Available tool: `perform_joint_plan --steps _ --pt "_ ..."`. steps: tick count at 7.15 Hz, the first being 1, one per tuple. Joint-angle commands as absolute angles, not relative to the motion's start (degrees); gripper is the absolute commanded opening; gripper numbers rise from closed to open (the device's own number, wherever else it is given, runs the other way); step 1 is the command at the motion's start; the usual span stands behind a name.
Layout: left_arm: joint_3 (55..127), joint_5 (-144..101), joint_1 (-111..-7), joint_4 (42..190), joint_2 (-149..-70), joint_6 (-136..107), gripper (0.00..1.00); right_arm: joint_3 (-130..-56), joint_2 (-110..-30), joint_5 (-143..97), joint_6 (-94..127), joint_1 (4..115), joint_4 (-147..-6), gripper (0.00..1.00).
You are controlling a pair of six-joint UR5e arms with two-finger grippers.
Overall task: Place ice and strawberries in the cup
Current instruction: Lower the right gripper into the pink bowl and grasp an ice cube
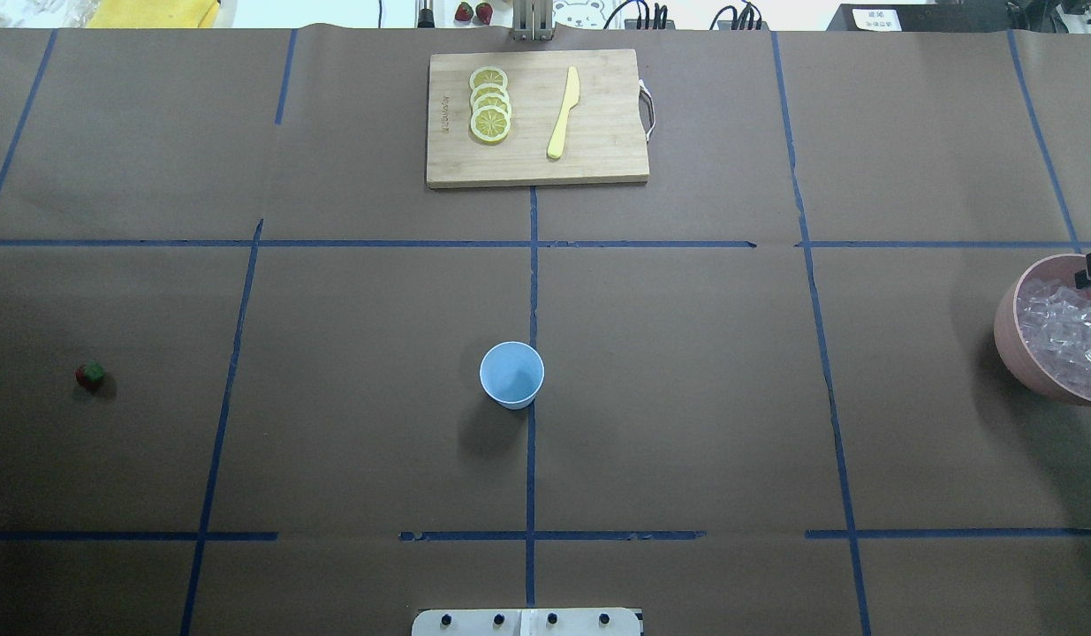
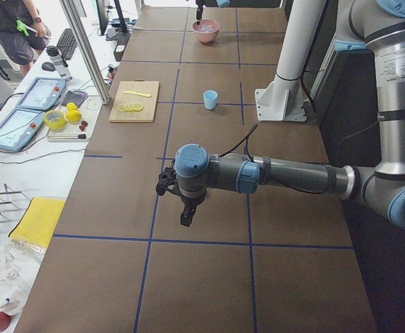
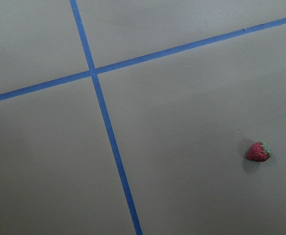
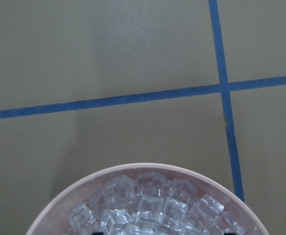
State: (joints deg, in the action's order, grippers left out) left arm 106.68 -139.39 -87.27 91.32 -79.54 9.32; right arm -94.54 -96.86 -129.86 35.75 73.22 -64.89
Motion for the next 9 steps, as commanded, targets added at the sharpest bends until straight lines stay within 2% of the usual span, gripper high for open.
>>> perform_joint_plan --steps 1,3,5,9 --pt "107.3 -139.4 -87.3 91.3 -79.5 9.3 1.0 -94.8 -98.2 -129.6 36.9 73.2 -64.8 0.85" --pt "107.5 -139.4 -87.3 91.3 -79.5 9.3 1.0 -94.7 -99.8 -129.4 42.2 72.0 -58.3 0.83" --pt "107.5 -139.4 -87.3 91.3 -79.5 9.3 1.0 -94.6 -100.1 -127.8 42.3 71.0 -58.0 0.79" --pt "107.5 -139.4 -87.3 91.3 -79.4 9.3 1.0 -94.5 -100.7 -127.1 42.3 70.0 -57.9 0.77"
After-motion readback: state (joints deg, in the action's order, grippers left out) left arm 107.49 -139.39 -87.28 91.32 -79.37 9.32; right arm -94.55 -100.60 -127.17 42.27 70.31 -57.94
